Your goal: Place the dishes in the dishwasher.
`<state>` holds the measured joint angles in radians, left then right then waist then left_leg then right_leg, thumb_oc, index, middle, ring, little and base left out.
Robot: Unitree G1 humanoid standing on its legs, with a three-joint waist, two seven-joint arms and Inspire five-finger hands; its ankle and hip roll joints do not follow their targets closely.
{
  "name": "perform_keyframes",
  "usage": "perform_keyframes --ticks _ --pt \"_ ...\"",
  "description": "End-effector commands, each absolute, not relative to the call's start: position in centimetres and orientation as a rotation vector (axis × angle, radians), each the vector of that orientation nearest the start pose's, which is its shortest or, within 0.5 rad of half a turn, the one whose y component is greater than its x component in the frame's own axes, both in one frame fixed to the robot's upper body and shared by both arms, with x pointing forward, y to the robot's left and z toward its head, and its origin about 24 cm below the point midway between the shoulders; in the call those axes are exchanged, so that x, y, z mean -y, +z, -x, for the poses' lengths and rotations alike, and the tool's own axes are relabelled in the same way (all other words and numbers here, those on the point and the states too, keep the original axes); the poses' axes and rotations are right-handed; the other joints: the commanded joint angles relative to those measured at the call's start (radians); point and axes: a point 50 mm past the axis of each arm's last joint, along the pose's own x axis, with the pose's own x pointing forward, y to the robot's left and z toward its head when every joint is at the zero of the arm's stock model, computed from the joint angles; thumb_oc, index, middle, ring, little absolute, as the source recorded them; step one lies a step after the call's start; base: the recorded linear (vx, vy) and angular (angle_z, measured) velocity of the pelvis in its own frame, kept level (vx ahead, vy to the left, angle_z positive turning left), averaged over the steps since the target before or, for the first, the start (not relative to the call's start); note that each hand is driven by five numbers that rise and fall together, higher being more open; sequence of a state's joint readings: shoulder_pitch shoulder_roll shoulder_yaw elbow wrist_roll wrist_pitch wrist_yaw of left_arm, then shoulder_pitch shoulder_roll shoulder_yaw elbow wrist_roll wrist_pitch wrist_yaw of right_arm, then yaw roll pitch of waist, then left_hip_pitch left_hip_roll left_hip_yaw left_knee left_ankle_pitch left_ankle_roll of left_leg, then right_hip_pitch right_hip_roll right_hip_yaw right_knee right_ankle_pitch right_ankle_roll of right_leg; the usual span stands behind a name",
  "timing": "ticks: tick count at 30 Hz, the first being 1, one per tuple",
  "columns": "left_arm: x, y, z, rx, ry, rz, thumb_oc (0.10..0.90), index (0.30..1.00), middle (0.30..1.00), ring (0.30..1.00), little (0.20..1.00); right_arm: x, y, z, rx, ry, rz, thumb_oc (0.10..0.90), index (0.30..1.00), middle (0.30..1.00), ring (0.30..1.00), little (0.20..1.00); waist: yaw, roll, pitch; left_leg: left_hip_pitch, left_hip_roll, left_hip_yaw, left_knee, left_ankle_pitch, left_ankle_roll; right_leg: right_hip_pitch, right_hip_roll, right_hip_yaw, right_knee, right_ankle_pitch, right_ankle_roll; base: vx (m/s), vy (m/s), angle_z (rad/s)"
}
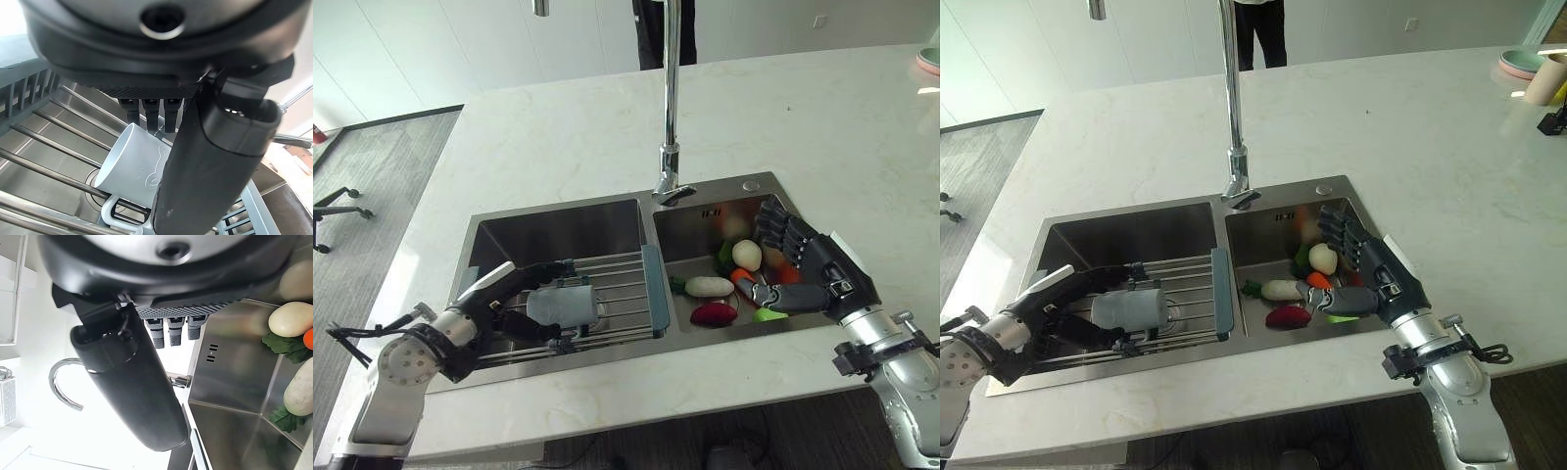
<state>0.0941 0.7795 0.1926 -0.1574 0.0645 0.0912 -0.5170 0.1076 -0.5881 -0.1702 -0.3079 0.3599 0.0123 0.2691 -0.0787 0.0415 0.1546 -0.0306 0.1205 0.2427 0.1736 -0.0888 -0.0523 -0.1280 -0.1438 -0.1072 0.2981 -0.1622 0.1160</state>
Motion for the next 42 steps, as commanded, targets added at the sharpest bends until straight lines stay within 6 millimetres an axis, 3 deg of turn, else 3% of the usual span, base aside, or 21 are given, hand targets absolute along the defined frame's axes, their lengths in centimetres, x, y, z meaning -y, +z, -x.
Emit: perform_keyframes --ticks 1,25,42 --pt "-28.7 16.7 -25.0 -0.025 -0.288 -0.993 0.8 0.9 0.9 0.9 0.9 22.2 19.5 -22.8 0.528 0.327 0.313 0.8 0.9 0.9 0.9 0.9 -0.01 -0.004 -0.06 -0.019 0.04 -0.012 0.126 -0.133 -0.018 0.048 -0.031 -0.065 0.002 -0.012 0.045 0.0 0.0 0.0" --pt "-29.8 17.9 -25.4 -0.071 -0.211 -1.241 0.8 0.9 0.9 0.9 0.9 22.0 19.7 -23.0 0.515 0.34 0.314 0.8 0.9 0.9 0.9 0.9 -0.019 0.003 -0.061 -0.017 0.042 -0.008 0.126 -0.133 -0.019 0.049 -0.027 -0.062 0.002 -0.014 0.044 0.0 0.0 0.0" --pt "-28.9 17.6 -25.6 -0.104 -0.295 -1.269 0.8 0.9 0.9 0.9 0.9 21.9 19.5 -23.1 0.508 0.354 0.316 0.8 0.9 0.9 0.9 0.9 -0.023 0.003 -0.059 -0.016 0.041 -0.007 0.126 -0.135 -0.017 0.051 -0.024 -0.061 0.002 -0.015 0.043 0.0 0.0 0.0"
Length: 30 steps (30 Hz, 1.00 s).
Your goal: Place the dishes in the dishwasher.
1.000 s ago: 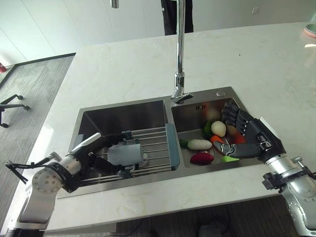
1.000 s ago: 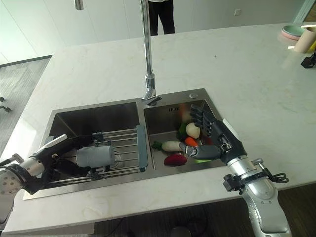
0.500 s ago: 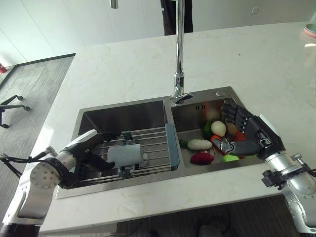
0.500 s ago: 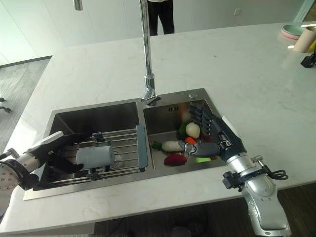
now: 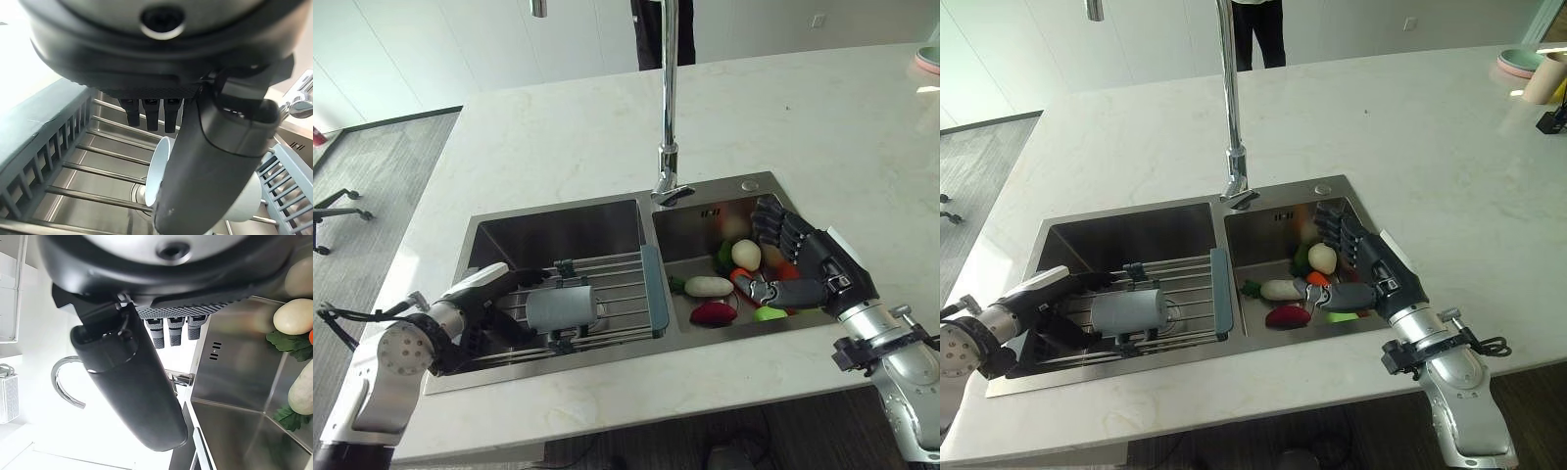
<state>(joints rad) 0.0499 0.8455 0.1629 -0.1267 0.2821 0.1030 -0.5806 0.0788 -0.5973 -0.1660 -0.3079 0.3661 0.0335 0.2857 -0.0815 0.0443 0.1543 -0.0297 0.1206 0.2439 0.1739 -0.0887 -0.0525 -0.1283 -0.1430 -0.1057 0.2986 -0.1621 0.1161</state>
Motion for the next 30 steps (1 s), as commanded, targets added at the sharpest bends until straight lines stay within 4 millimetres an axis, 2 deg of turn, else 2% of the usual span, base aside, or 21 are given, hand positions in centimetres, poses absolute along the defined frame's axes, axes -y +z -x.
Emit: perform_keyframes --ticks 1,16,30 --pt "-28.82 17.57 -25.69 -0.104 -0.301 -1.266 0.8 0.9 0.9 0.9 0.9 21.81 19.45 -23.08 0.508 0.356 0.316 0.8 0.9 0.9 0.9 0.9 -0.02 0.0 -0.058 -0.017 0.041 -0.008 0.126 -0.135 -0.016 0.051 -0.025 -0.062 0.001 -0.015 0.043 0.0 0.0 0.0" --pt "-28.6 17.3 -26.02 -0.133 -0.319 -1.283 0.8 0.9 0.9 0.9 0.9 21.6 19.3 -23.16 0.502 0.366 0.315 0.8 0.9 0.9 0.9 0.9 -0.026 -0.001 -0.056 -0.016 0.042 -0.005 0.126 -0.135 -0.016 0.05 -0.023 -0.059 0.001 -0.015 0.044 0.0 0.0 0.0" --pt "-28.66 17.16 -26.36 -0.109 -0.289 -1.224 0.8 0.9 0.9 0.9 0.9 21.54 19.2 -23.22 0.5 0.373 0.312 0.8 0.9 0.9 0.9 0.9 -0.028 0.0 -0.058 -0.014 0.044 -0.002 0.126 -0.134 -0.017 0.05 -0.022 -0.059 0.001 -0.015 0.044 0.0 0.0 0.0"
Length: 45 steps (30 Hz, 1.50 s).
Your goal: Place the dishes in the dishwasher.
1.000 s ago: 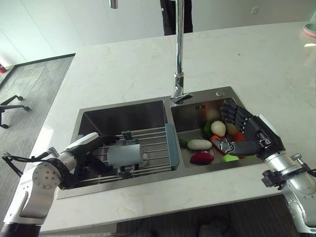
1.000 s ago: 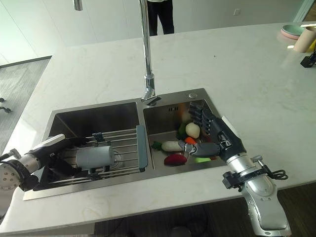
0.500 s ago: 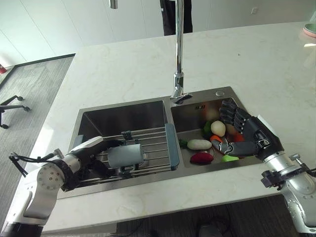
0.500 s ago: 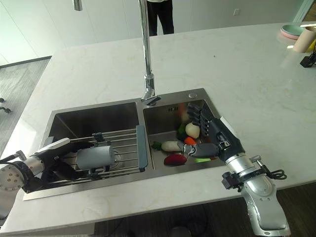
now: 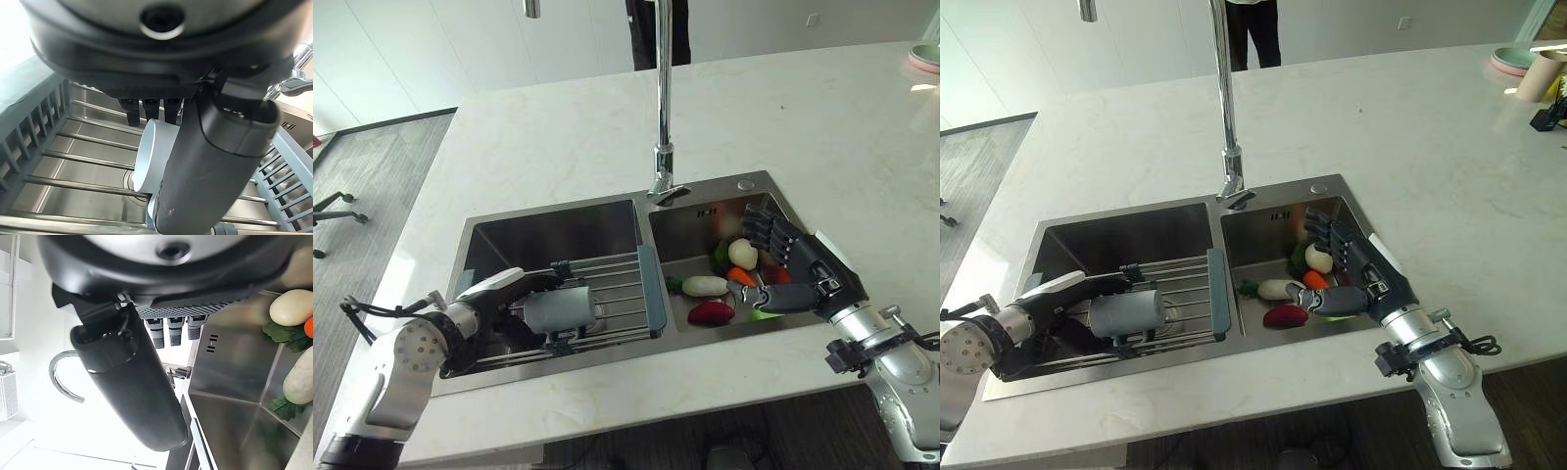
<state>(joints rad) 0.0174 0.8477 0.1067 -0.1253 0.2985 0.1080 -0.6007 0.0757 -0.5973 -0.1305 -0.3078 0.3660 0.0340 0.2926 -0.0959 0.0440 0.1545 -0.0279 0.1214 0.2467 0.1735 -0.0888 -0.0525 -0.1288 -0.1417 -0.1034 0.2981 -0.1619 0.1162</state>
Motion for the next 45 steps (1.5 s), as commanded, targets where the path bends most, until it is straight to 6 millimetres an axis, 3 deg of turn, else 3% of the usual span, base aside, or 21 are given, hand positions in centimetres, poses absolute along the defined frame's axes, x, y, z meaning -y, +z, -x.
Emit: perform_keyframes --ticks 1,30,31,32,33,45 --pt "-28.7 17.2 -26.4 -0.108 -0.287 -1.224 0.8 0.9 0.9 0.9 0.9 21.5 19.2 -23.2 0.499 0.373 0.311 0.8 0.9 0.9 0.9 0.9 -0.013 0.001 -0.058 -0.017 0.044 -0.005 0.126 -0.134 -0.017 0.051 -0.024 -0.061 0.002 -0.015 0.044 0.0 0.0 0.0" --pt "-28.5 14.9 -27.0 -0.196 -0.312 -1.181 0.8 0.9 0.9 0.9 0.9 21.0 18.9 -23.4 0.497 0.395 0.312 0.8 0.9 0.9 0.9 0.9 -0.027 0.002 -0.057 -0.011 0.049 0.005 0.126 -0.134 -0.016 0.05 -0.015 -0.051 0.002 -0.017 0.04 0.0 0.0 -0.01" --pt "-28.2 15.1 -27.1 -0.16 -0.31 -1.172 0.762 0.844 0.844 0.844 0.844 21.0 18.8 -23.4 0.497 0.397 0.312 0.8 0.9 0.9 0.9 0.9 -0.027 0.001 -0.056 -0.012 0.049 0.005 0.126 -0.134 -0.016 0.049 -0.015 -0.051 0.002 -0.018 0.04 0.0 0.0 0.0" --pt "-27.8 15.2 -27.2 -0.109 -0.303 -1.16 0.419 0.328 0.328 0.328 0.328 21.0 18.8 -23.3 0.497 0.4 0.311 0.8 0.9 0.9 0.9 0.9 -0.028 -0.001 -0.057 -0.011 0.049 0.006 0.126 -0.135 -0.016 0.05 -0.016 -0.051 0.002 -0.018 0.04 0.0 0.0 0.0" --pt "-27.8 15.2 -27.2 -0.103 -0.302 -1.158 0.4 0.3 0.3 0.3 0.3 21.0 18.8 -23.3 0.497 0.4 0.311 0.8 0.9 0.9 0.9 0.9 -0.028 -0.001 -0.057 -0.011 0.049 0.006 0.126 -0.135 -0.016 0.05 -0.016 -0.051 0.002 -0.018 0.04 0.0 0.0 0.0" --pt "-26.7 15.4 -27.1 0.007 -0.276 -1.139 0.4 0.3 0.3 0.3 0.3 20.9 18.5 -23.3 0.494 0.395 0.304 0.8 0.9 0.9 0.9 0.9 -0.025 -0.008 -0.057 -0.012 0.049 0.005 0.126 -0.135 -0.016 0.051 -0.017 -0.052 0.002 -0.018 0.039 0.0 0.0 0.0"
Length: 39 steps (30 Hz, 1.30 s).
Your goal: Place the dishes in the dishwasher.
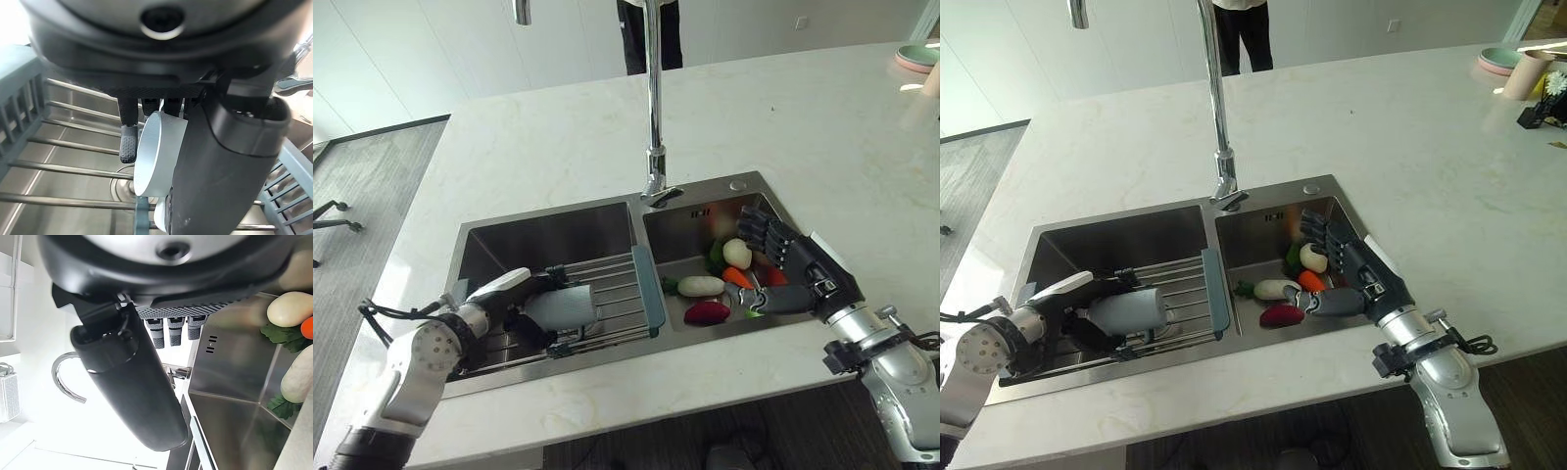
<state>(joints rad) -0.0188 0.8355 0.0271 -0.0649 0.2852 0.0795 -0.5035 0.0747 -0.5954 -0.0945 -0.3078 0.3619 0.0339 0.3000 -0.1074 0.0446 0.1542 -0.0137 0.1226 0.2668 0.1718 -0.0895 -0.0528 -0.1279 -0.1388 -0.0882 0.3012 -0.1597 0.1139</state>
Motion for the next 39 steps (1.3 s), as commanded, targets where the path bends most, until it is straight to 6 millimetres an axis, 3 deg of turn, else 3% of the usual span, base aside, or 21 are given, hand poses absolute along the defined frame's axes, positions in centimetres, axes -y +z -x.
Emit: perform_keyframes --ticks 1,8,14,25,33,39 --pt "-26.8 15.5 -27.1 0.012 -0.271 -1.138 0.4 0.3 0.3 0.3 0.3 21.0 18.5 -23.3 0.494 0.394 0.304 0.8 0.9 0.9 0.9 0.9 -0.013 -0.008 -0.057 -0.026 0.048 -0.015 0.128 -0.134 -0.015 0.05 -0.02 -0.067 -0.001 -0.02 0.042 0.0 0.0 0.0" --pt "-27.0 15.9 -26.8 0.07 -0.223 -1.109 0.4 0.3 0.3 0.3 0.3 21.0 18.3 -23.3 0.488 0.388 0.306 0.8 0.9 0.9 0.9 0.9 -0.009 -0.009 -0.056 -0.027 0.047 -0.018 0.128 -0.134 -0.016 0.051 -0.021 -0.068 -0.001 -0.021 0.042 0.0 0.0 0.0" --pt "-27.6 17.2 -25.9 0.219 -0.108 -1.014 0.4 0.3 0.3 0.3 0.3 21.3 18.1 -23.1 0.487 0.366 0.313 0.8 0.9 0.9 0.9 0.9 0.002 -0.015 -0.057 -0.028 0.045 -0.024 0.128 -0.134 -0.017 0.054 -0.025 -0.073 -0.001 -0.022 0.042 0.0 0.0 0.0" --pt "-28.6 19.5 -22.4 0.581 0.223 -0.856 0.4 0.3 0.3 0.3 0.3 21.5 18.0 -22.4 0.517 0.316 0.288 0.8 0.9 0.9 0.9 0.9 0.04 -0.036 -0.06 -0.041 0.029 -0.058 0.128 -0.136 -0.016 0.062 -0.031 -0.086 -0.001 -0.031 0.033 0.0 -0.013 0.02" --pt "-28.3 19.3 -19.9 0.722 0.341 -0.695 0.4 0.3 0.3 0.3 0.3 21.5 18.1 -21.5 0.583 0.28 0.219 0.8 0.9 0.9 0.9 0.9 0.076 -0.052 -0.066 -0.051 0.033 -0.088 0.128 -0.133 -0.021 0.068 -0.026 -0.104 -0.001 -0.045 0.015 0.0 -0.107 0.16" --pt "-28.0 18.9 -18.9 0.736 0.364 -0.631 0.4 0.3 0.3 0.3 0.3 21.5 18.8 -21.1 0.64 0.282 0.182 0.8 0.9 0.9 0.9 0.9 0.11 -0.051 -0.057 -0.068 0.068 -0.121 0.128 -0.099 -0.052 0.077 -0.003 -0.141 -0.001 -0.066 -0.017 -0.03 -0.159 0.25"
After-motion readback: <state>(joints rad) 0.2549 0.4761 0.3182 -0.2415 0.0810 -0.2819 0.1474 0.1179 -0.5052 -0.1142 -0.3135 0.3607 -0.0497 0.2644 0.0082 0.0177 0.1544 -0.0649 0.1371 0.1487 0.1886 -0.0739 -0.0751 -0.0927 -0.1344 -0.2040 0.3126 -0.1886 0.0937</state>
